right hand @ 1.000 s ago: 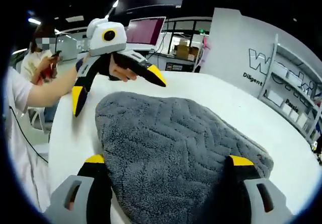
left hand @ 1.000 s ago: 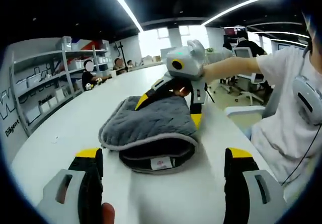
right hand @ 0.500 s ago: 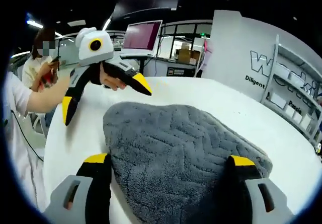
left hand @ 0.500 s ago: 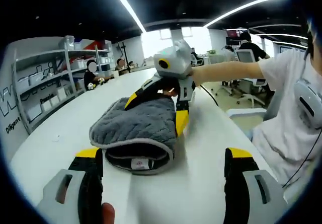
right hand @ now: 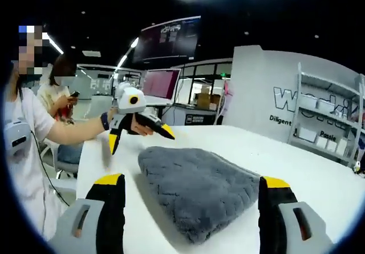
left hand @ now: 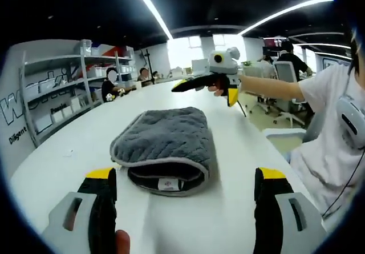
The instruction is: Fold the towel on the table until its edges align and the towel forms a compact rectangular stack.
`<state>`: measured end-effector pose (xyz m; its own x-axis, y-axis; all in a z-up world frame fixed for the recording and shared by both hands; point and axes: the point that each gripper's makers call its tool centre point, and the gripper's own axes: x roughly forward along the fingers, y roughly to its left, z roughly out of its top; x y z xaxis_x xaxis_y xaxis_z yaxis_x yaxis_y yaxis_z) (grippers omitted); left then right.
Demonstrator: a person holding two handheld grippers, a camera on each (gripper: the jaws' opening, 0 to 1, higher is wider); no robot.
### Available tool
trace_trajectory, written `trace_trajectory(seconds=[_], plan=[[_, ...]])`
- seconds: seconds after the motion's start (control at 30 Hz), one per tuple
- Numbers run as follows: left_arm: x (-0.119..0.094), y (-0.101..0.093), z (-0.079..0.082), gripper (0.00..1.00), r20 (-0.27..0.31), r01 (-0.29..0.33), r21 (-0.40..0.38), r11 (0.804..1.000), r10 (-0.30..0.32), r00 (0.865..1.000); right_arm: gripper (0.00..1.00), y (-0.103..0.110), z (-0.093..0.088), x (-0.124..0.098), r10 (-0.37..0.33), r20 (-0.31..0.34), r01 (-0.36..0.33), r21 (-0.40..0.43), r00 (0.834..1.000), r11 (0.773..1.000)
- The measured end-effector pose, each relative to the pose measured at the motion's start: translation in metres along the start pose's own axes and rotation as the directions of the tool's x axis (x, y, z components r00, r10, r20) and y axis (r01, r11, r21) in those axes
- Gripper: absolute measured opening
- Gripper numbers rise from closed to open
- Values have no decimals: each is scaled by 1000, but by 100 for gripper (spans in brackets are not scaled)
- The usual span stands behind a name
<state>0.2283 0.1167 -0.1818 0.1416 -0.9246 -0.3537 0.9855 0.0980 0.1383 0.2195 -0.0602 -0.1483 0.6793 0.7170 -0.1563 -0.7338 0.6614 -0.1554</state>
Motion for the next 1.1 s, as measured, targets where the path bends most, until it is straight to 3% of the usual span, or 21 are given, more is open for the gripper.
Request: trace_trajectory(seconds=[0.2,0.33,0.53,0.63,0.77,0.9,1.1], plan=[[-5,12,6,99,45,-46,-35,998,47,998,99,-26,-38,-19,-67,-2,67,80,998,995],[-8,21,7,99,69,-81,-65,995,86,994,99,-30,-49,-23,-88,18,86,116,996,990],[-9,40,2,99,88,-123,-121,985,134,987,99,-32,-52,-24,-104,53,96,136,993,986],[-9,50,-3,99,92,-149,-155,977,165,982,99,-24,-42,-25,-59,132,40,142,989,989],[-3,48,-13,99,74,-129,-175,976,144,987,99,-20,-46,-29,-50,129,35,113,990,993],[1,55,-22,99,39,-131,-164,978,139,989,99,-17,-36,-39,-33,214,-8,191,976,982],[1,61,-26,99,40,-120,-133,984,127,991,99,-10,-47,-31,-3,140,-21,170,990,985]])
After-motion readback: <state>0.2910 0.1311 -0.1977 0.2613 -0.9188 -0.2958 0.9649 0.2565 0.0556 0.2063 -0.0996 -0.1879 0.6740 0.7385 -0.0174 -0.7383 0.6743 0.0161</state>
